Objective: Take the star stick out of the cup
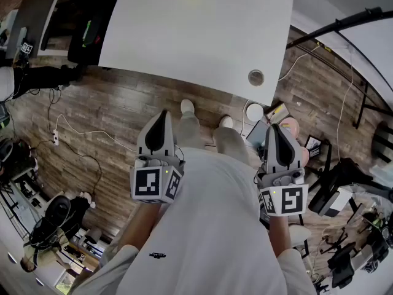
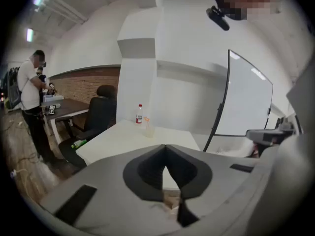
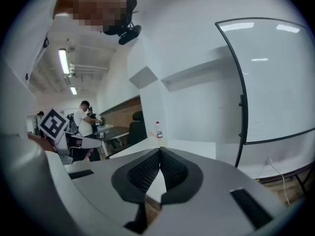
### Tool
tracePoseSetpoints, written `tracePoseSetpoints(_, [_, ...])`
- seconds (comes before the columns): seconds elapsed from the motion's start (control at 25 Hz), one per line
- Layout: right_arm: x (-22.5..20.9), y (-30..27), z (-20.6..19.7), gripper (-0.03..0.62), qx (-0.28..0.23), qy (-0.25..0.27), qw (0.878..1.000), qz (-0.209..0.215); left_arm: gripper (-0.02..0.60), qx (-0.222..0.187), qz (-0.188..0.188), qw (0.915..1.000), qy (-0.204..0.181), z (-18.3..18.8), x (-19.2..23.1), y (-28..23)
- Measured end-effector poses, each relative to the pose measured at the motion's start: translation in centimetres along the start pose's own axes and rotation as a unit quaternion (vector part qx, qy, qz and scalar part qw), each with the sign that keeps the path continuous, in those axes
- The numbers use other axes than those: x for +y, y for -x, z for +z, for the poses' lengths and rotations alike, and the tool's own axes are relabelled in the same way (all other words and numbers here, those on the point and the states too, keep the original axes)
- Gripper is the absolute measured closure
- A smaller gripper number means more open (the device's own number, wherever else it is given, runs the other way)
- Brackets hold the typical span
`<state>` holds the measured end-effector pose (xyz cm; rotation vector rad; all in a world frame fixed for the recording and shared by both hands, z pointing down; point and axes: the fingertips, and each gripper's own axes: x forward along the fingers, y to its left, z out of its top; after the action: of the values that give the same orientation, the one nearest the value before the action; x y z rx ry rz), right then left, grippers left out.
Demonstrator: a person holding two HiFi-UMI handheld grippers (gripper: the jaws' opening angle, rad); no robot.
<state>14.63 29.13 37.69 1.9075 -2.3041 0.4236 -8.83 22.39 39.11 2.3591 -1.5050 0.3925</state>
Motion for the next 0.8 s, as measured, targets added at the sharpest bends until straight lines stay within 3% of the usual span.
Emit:
tracePoseSetpoints(0.16, [5.2,2.7,0.1,0.599,0.003,-0.004,1.0,0.021,0.568,0.0,-0.039,0.9992,0.005,0.2,-3.2,6.2])
tracePoseSetpoints(0.36, [10.7,3.6,0.1,0.599,0.008,0.017,0.998,0.061,0.568,0.002,-0.048,0.9988,-0.014,0.0,-2.8,10.0])
tracePoseSetpoints(0.8, [12.2,4.4,2.2,0.599,-0.022,0.028,0.995,0.089,0.568,-0.003,-0.04,0.9989,-0.025,0.1,-2.9,12.1])
